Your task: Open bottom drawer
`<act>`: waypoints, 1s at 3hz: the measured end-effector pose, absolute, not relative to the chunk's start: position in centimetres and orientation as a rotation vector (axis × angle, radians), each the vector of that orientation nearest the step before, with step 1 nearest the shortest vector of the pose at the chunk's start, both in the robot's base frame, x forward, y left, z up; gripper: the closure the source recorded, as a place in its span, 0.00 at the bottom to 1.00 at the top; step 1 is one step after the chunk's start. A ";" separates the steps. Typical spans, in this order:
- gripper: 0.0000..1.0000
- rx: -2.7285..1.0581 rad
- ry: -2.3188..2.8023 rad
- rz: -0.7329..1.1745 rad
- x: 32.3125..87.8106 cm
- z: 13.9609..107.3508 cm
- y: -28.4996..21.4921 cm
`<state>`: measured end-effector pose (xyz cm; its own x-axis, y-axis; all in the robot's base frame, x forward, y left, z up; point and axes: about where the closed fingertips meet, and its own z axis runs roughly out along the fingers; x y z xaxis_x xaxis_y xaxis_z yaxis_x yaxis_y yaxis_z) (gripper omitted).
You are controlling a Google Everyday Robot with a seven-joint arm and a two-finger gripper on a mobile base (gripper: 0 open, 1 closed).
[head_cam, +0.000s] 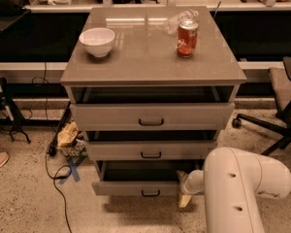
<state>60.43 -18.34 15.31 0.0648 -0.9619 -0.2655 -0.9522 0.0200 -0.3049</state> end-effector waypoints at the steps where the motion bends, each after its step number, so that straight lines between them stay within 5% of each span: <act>1: 0.00 -1.950 1.905 -0.033 60.4 15.3 -18.3; 3: 0.00 -2.022 2.007 0.048 58.9 15.5 -18.9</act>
Offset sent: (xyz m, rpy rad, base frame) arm -0.0026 0.0005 0.0077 -0.0305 0.0792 0.0266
